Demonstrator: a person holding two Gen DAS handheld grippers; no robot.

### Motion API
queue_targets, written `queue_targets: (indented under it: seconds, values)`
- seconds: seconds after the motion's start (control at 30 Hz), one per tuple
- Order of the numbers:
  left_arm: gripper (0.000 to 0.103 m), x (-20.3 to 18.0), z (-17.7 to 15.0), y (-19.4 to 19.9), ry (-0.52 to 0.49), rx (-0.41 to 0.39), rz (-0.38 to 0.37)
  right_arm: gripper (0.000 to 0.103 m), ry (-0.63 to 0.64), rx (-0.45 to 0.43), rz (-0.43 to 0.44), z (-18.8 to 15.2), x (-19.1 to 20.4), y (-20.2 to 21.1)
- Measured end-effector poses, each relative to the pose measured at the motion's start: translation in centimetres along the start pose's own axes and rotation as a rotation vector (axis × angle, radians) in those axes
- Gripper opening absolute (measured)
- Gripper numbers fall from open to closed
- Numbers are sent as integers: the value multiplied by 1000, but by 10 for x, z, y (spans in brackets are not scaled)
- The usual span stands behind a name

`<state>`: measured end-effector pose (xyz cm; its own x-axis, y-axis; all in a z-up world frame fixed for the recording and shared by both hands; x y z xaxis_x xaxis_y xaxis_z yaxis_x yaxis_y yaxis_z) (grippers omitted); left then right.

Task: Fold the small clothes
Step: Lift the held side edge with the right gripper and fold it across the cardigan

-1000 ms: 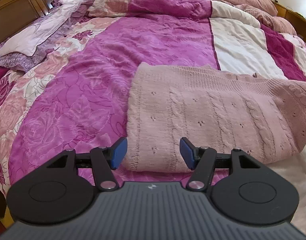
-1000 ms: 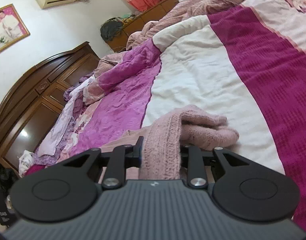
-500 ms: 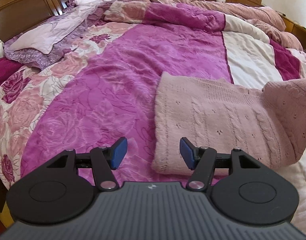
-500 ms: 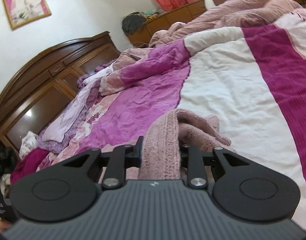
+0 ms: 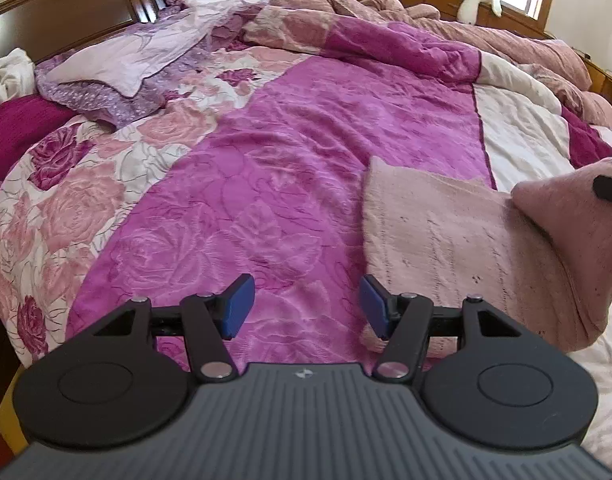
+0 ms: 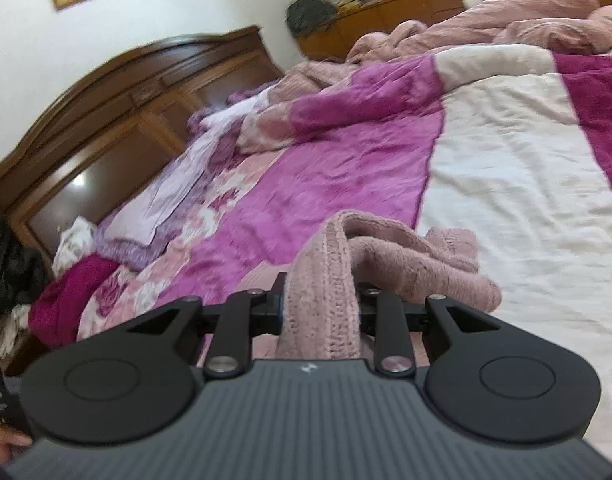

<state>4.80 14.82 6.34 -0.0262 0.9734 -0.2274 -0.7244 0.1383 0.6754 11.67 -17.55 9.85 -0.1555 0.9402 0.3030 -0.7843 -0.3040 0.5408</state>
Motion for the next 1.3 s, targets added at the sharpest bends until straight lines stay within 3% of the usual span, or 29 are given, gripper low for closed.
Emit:
queue_targets:
  seconds: [0.27, 0.6, 1.1, 1.27, 1.3]
  values:
    - [66, 20, -2, 3, 34, -9, 10, 28, 126, 101, 22, -27, 47, -29]
    - [66, 37, -9, -1, 60, -1, 18, 28, 180, 213, 40, -62, 75, -71]
    - [66, 45, -13, -11, 85, 10, 17, 30, 292, 234, 25, -78, 96, -81]
    - [66, 43, -12, -9, 86, 4, 13, 38, 268, 212, 38, -81, 97, -82]
    - [66, 42, -12, -8, 87, 2, 12, 45, 251, 207, 48, -81, 96, -80]
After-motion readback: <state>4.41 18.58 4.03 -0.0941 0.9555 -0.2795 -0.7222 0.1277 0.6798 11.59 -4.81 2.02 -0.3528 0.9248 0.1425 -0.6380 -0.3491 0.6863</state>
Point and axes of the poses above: each gripper's, at about its wrist camera, not at the fingertips, and y roughly against the way its jaws point, x to its left, z to its top, the point moved 5 cm from there along -y, roughly the way its jaws point, and after that the axes turned 12 degrees about -z, right-handed, at the moved point
